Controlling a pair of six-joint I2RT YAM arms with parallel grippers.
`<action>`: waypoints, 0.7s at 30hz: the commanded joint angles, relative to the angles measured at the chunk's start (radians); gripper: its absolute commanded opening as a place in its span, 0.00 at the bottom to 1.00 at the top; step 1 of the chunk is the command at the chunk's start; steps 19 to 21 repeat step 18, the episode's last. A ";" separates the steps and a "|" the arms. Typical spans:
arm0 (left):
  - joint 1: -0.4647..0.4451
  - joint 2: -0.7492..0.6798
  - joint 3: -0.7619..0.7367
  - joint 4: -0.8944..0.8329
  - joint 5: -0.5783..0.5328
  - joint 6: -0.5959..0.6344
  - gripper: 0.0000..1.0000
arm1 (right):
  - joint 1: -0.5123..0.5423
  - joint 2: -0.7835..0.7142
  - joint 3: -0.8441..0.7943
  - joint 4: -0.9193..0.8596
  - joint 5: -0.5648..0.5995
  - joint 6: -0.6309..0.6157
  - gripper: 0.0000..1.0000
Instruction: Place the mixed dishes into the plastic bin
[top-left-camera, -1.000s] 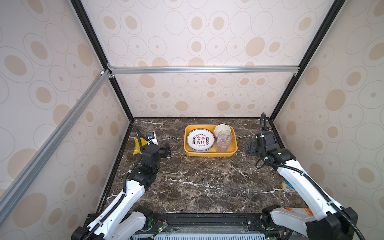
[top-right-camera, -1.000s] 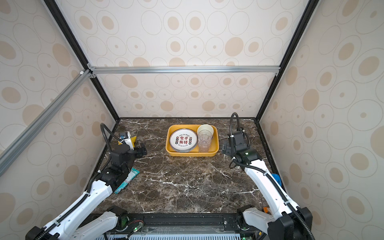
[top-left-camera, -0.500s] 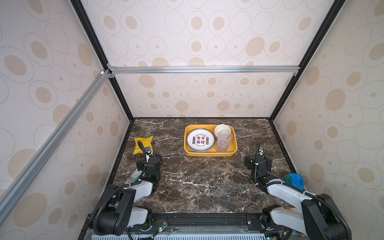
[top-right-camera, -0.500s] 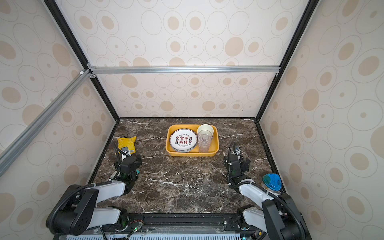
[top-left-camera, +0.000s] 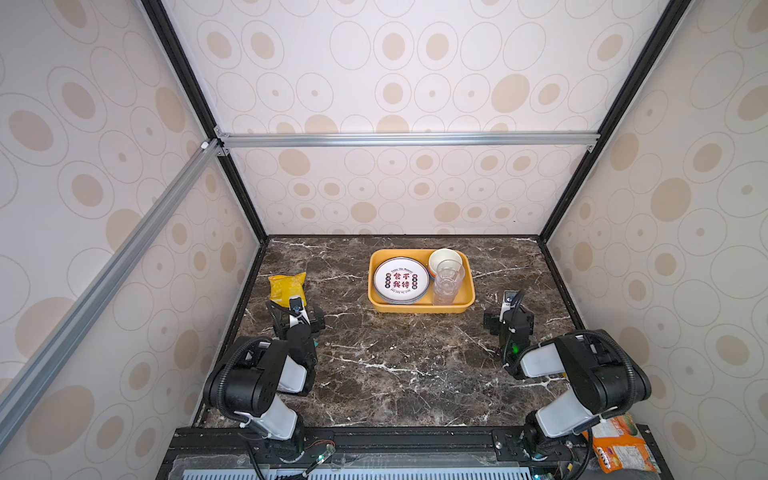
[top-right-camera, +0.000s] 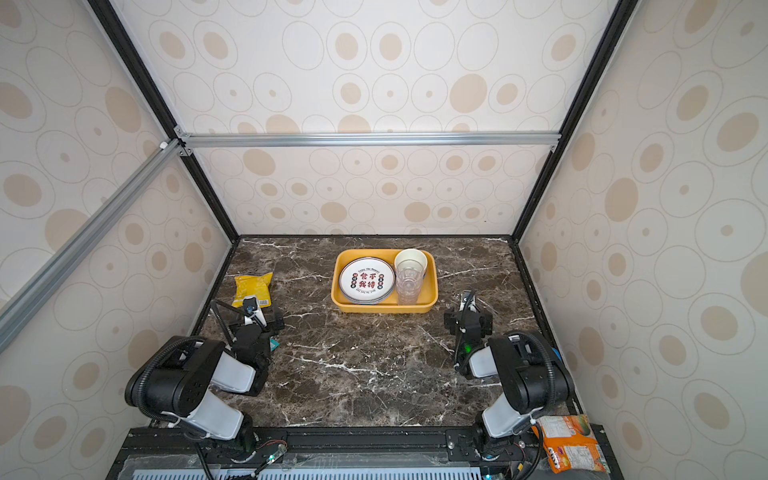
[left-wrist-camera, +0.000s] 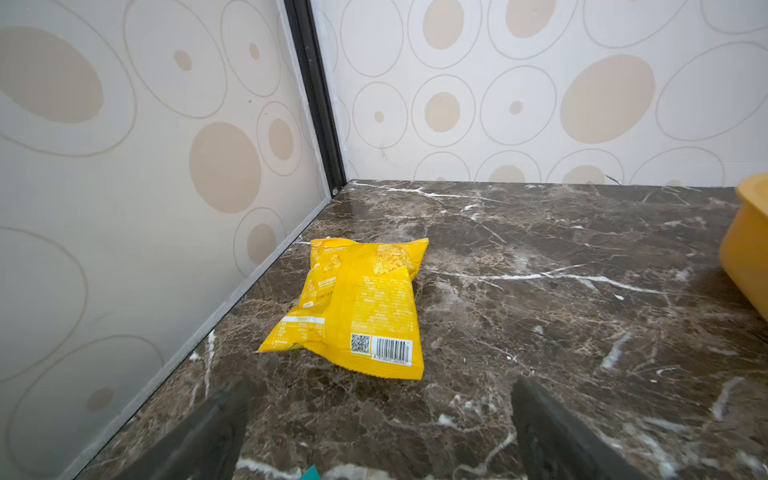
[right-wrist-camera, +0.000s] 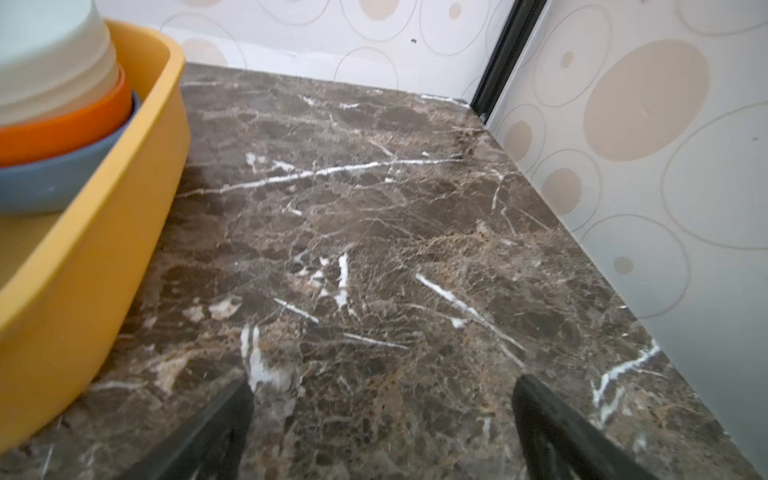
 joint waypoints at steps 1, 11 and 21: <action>0.013 -0.012 0.030 0.024 0.046 0.020 0.98 | -0.037 -0.019 0.067 -0.004 -0.072 0.005 1.00; 0.014 0.000 0.041 0.022 0.055 0.025 0.98 | -0.035 -0.037 0.071 -0.045 -0.077 0.009 1.00; 0.031 -0.004 0.034 0.036 0.126 0.032 0.98 | -0.034 -0.034 0.073 -0.045 -0.078 0.008 1.00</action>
